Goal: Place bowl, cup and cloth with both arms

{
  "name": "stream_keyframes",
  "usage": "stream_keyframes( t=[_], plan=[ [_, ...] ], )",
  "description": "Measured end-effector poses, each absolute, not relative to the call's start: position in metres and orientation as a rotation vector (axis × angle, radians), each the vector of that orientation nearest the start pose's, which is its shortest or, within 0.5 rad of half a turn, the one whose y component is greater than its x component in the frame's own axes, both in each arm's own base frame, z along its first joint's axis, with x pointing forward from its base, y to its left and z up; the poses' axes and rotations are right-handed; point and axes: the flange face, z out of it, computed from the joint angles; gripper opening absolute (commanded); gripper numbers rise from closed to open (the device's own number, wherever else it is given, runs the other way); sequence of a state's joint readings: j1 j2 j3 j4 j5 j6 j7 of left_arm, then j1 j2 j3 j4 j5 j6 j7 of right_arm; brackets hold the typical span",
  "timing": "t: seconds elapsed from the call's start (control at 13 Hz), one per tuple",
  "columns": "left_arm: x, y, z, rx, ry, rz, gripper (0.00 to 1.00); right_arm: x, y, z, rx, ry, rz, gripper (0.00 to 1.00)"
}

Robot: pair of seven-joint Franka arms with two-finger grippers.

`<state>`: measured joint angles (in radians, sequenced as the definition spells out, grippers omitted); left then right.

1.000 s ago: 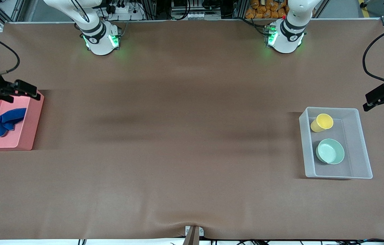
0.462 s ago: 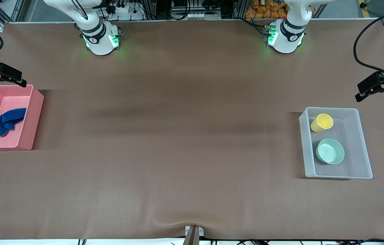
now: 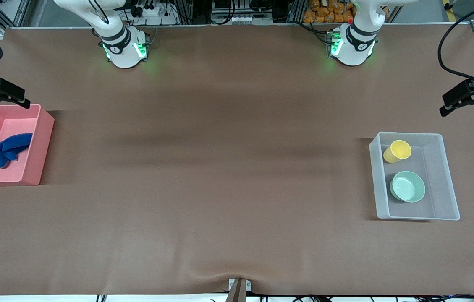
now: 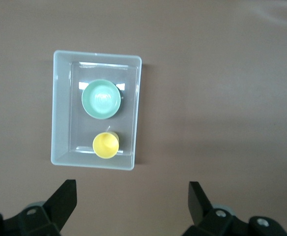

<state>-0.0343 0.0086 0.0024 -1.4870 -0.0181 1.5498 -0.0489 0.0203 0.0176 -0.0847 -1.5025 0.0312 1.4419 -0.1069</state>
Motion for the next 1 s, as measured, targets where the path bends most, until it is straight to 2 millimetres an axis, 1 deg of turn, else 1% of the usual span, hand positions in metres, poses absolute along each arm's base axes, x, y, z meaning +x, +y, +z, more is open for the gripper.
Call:
stream_keyframes(
  t=[0.15,0.31,0.54,0.69,0.85,1.0],
  plan=[
    [0.544,-0.025,0.655,-3.161,-0.033,-0.067,1.00,0.546,-0.032,0.636,-3.111,-0.069,0.114,1.00],
    [0.536,-0.029,0.659,-3.161,-0.020,-0.070,1.00,0.546,-0.033,0.636,-3.122,-0.067,0.110,1.00],
    [0.531,-0.032,0.663,-3.161,-0.012,-0.051,1.00,0.547,-0.034,0.637,-3.123,-0.067,0.107,1.00],
    [0.528,-0.031,0.671,-3.161,-0.013,-0.050,1.00,0.547,-0.034,0.637,-3.124,-0.067,0.107,1.00],
    [0.526,-0.031,0.675,-3.161,-0.015,-0.049,1.00,0.547,-0.034,0.637,-3.126,-0.065,0.107,1.00],
    [0.526,-0.032,0.675,-3.161,-0.072,-0.047,1.00,0.547,-0.035,0.637,-3.127,-0.064,0.107,1.00]
  ],
)
